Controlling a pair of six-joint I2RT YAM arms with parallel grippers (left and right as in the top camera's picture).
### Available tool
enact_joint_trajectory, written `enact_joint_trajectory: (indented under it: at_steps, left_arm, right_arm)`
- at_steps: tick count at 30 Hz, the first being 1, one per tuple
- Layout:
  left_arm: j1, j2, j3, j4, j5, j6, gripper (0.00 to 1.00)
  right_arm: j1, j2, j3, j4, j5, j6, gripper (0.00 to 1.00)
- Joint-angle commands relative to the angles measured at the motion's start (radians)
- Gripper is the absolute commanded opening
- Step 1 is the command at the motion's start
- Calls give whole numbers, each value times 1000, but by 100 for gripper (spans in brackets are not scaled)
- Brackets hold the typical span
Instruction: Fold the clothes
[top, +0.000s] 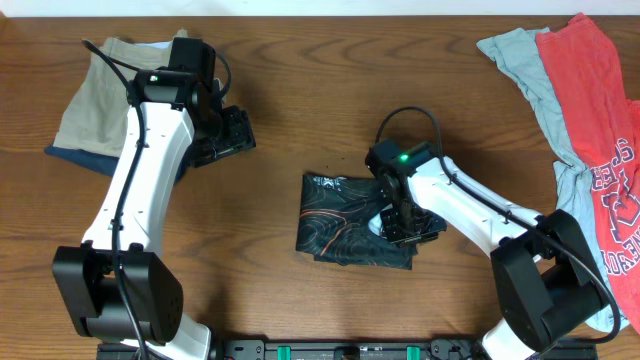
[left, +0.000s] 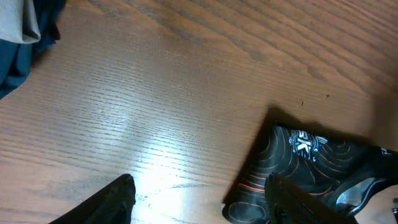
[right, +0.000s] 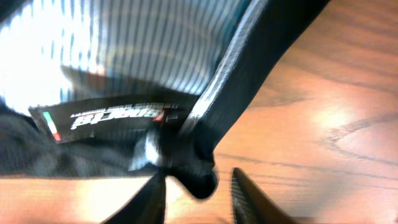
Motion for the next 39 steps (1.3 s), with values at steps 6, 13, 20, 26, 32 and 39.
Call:
enact_joint_trajectory:
  at_steps: [6,13,20,26,32,39]
  left_arm:
    - [1,0,-5,-10,-2,-13,69]
    - [-8,0,-41,-22,29,22,83]
    - [-58,1,-218,109,198,175,93]
    - [-119,2,-374,294,323,290,99]
    - [-190,6,-491,476,330,326,98]
    - [-266,85,-525,588,367,325,98]
  right_arm:
    - [-15,7,-2,-6,59,67,17]
    - [-63,-4,41,4,59,96,15]
    - [-169,-70,103,5,58,81,24]
    - [-183,-82,120,20,55,69,33]
    - [-183,-82,120,19,55,68,36]
    - [-181,-82,120,19,55,58,36]
